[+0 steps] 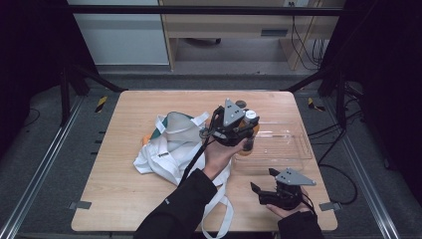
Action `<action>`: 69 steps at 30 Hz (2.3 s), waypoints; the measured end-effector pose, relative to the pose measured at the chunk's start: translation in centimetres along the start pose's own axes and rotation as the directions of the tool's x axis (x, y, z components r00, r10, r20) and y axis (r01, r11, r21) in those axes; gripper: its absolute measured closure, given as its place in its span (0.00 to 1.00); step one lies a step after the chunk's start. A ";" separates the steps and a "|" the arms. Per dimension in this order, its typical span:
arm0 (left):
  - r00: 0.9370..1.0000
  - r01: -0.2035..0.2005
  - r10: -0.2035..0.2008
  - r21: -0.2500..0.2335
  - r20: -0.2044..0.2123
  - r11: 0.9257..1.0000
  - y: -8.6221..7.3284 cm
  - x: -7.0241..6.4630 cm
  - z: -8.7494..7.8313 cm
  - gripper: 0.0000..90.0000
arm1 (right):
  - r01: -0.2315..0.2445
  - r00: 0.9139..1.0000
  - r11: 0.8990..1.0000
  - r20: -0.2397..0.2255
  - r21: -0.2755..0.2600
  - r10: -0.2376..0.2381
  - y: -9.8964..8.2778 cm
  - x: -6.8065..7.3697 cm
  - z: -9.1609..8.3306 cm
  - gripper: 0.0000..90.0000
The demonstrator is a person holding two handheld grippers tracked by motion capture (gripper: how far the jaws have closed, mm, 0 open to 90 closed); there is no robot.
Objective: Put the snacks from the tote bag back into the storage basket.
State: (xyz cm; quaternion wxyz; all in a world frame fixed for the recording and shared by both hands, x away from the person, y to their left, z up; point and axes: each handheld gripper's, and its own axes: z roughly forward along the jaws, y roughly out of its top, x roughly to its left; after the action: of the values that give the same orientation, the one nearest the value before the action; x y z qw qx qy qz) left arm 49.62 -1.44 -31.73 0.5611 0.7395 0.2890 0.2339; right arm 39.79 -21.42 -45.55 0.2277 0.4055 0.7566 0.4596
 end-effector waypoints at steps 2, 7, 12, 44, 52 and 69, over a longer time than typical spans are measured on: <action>1.000 -0.002 0.002 0.002 0.003 1.000 -0.1 0.0 0.2 0.65 | 0.005 1.000 1.000 0.002 -0.002 -0.005 0.0 0.0 0.0 0.20; 1.000 -0.001 0.001 0.013 0.003 1.000 -0.4 0.0 0.7 0.65 | 0.005 1.000 1.000 0.001 -0.002 -0.005 0.0 0.0 0.0 0.20; 1.000 -0.006 0.006 0.023 0.004 1.000 -0.7 0.0 1.1 0.65 | 0.005 1.000 1.000 0.000 -0.002 -0.005 0.0 0.0 0.0 0.20; 1.000 -0.002 0.000 0.096 0.019 0.995 -4.3 0.0 2.8 0.65 | 0.005 1.000 1.000 -0.002 0.000 -0.005 0.0 0.0 0.1 0.20; 1.000 -0.008 0.006 0.116 0.023 0.993 -5.2 -0.1 3.1 0.65 | 0.001 1.000 1.000 -0.003 0.003 -0.001 0.0 0.0 0.1 0.20; 1.000 -0.009 0.006 0.145 0.025 0.989 -6.7 -0.2 3.6 0.65 | 0.004 1.000 1.000 -0.001 0.003 -0.004 0.0 0.0 0.1 0.20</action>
State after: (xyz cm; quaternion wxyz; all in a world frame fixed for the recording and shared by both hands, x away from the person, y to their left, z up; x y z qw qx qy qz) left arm 50.75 -2.72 -39.14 0.5084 0.7822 0.2957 0.2054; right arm 39.86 -21.39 -45.61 0.2278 0.4041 0.7581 0.4583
